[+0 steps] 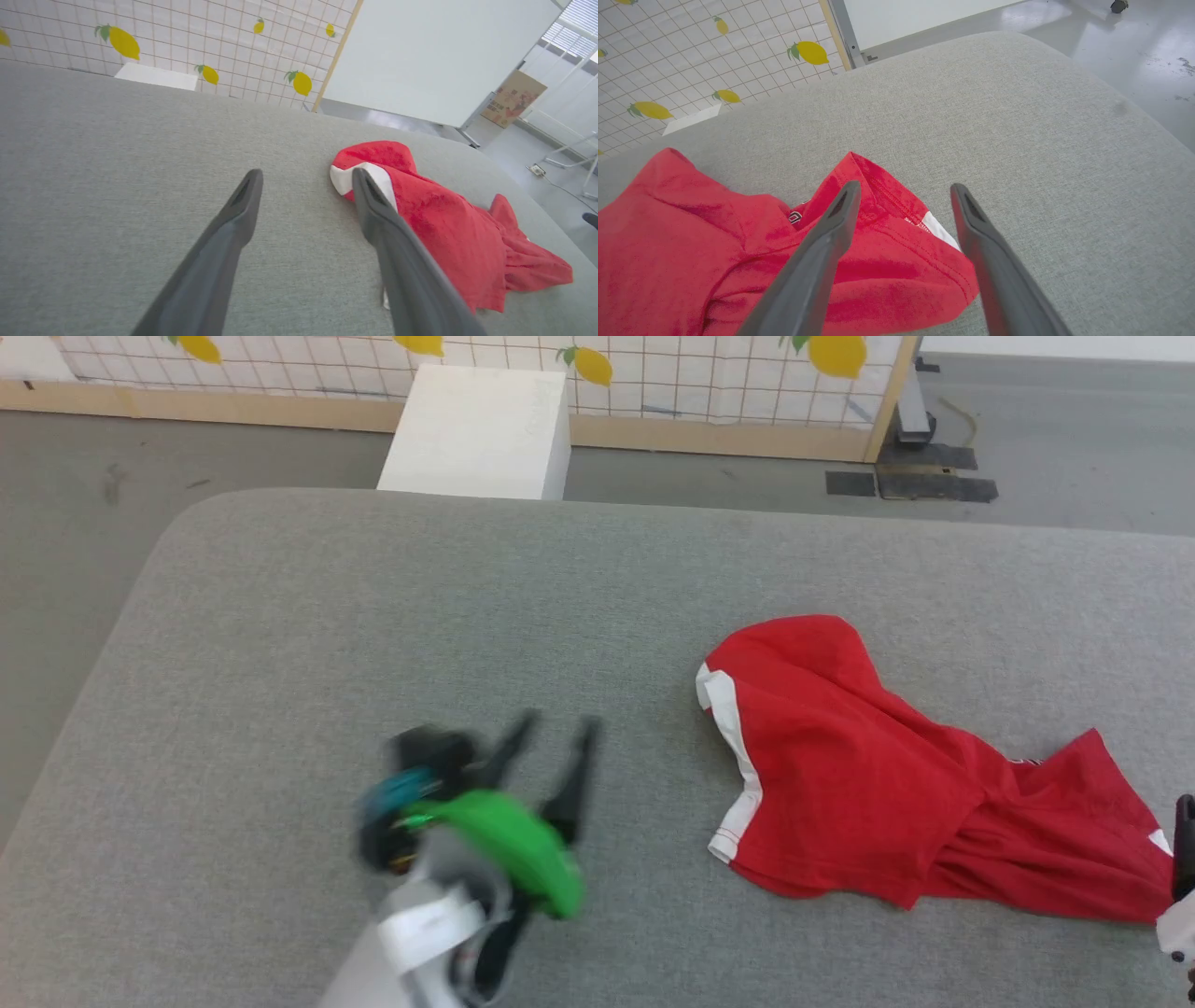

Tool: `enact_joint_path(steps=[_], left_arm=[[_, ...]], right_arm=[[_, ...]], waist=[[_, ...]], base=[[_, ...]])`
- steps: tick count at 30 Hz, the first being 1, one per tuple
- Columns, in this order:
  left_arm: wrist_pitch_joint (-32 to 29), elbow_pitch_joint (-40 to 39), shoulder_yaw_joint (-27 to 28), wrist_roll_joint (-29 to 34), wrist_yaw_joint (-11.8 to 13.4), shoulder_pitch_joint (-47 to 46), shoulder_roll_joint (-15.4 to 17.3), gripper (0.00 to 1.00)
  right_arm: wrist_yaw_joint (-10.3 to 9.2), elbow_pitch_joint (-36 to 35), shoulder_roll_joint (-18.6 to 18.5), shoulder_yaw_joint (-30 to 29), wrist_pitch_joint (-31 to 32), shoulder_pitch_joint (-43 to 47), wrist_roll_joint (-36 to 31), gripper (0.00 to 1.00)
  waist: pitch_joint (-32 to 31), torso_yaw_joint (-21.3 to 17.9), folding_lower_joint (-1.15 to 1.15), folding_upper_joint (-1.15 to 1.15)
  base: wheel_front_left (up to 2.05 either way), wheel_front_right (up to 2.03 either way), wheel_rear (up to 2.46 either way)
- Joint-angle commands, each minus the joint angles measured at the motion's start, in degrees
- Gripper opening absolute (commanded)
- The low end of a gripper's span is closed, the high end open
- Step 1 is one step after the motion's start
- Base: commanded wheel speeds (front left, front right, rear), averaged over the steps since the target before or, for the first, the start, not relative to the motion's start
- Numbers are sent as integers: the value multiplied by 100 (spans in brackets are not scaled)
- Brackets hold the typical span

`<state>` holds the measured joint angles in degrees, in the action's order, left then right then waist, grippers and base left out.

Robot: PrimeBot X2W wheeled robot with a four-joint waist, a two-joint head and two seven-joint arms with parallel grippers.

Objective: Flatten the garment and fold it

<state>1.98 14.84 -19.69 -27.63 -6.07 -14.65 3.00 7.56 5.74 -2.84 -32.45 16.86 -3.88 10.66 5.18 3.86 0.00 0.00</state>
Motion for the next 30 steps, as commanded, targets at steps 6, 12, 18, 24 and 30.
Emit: enact_joint_path(steps=[6,12,18,24,30], left_arm=[[-1733,449,-1224,-548,323,-639,-12,100],[-2301,792,-1849,-604,549,-991,-12,100],[-2463,1381,-2224,-492,765,-1466,-12,100],[-2565,1648,-2509,-672,562,-1491,-12,0],[-2260,1563,-2458,-1206,451,-1330,-13,0]], right_arm=[[-8,150,-4,65,-65,-70,16,100],[-8,301,-4,160,-169,-106,96,100],[-8,450,-4,228,-310,-194,127,100],[-8,546,-4,234,-393,-217,124,100],[-8,647,-4,238,-447,-236,141,100]], waist=[[123,-219,0,0],[323,-441,0,0],[541,-649,0,0],[569,-669,0,0],[467,-497,0,0]], base=[[0,0,0],[0,0,0],[0,0,0],[0,0,0],[0,0,0]])
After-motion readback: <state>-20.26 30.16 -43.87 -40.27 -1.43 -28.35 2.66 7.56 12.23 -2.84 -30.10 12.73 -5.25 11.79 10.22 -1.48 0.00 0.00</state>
